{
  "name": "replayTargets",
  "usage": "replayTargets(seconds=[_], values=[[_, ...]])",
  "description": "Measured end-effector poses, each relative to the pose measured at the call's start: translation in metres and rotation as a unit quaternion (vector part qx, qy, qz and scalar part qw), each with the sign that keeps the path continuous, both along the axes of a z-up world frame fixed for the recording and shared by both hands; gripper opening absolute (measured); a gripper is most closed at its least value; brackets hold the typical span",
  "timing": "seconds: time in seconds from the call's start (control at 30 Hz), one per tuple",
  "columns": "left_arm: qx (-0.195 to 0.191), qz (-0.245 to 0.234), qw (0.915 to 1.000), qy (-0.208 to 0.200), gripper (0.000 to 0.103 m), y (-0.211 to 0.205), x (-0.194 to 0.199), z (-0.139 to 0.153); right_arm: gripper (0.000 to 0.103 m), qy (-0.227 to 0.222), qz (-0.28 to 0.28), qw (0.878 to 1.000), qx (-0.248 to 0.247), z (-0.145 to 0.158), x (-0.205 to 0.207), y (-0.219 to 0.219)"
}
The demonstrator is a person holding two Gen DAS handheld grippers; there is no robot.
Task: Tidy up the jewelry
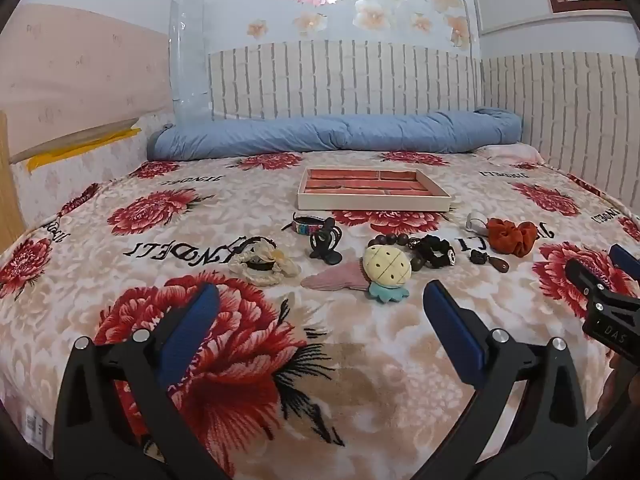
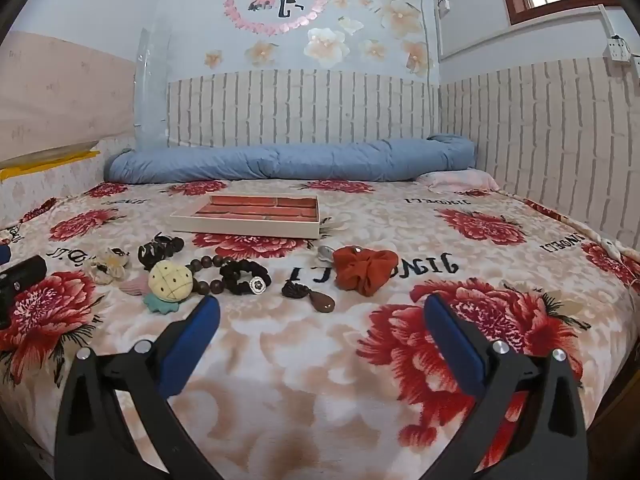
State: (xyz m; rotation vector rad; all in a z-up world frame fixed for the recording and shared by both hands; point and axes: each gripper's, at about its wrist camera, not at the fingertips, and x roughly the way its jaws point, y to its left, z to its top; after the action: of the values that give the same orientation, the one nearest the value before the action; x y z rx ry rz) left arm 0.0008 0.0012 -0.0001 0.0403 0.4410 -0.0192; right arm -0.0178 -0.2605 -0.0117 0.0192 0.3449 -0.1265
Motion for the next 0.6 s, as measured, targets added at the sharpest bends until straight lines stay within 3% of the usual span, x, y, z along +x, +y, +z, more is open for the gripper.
replayTargets(seconds=[0.6], values=[[0.001,0.003,1.0000,-0.005,0.098,0.0047,-0.0008,-0.0033,0.099,0.008,-0.001,1.000,0.005,-0.0042,0.0033,0.0021]])
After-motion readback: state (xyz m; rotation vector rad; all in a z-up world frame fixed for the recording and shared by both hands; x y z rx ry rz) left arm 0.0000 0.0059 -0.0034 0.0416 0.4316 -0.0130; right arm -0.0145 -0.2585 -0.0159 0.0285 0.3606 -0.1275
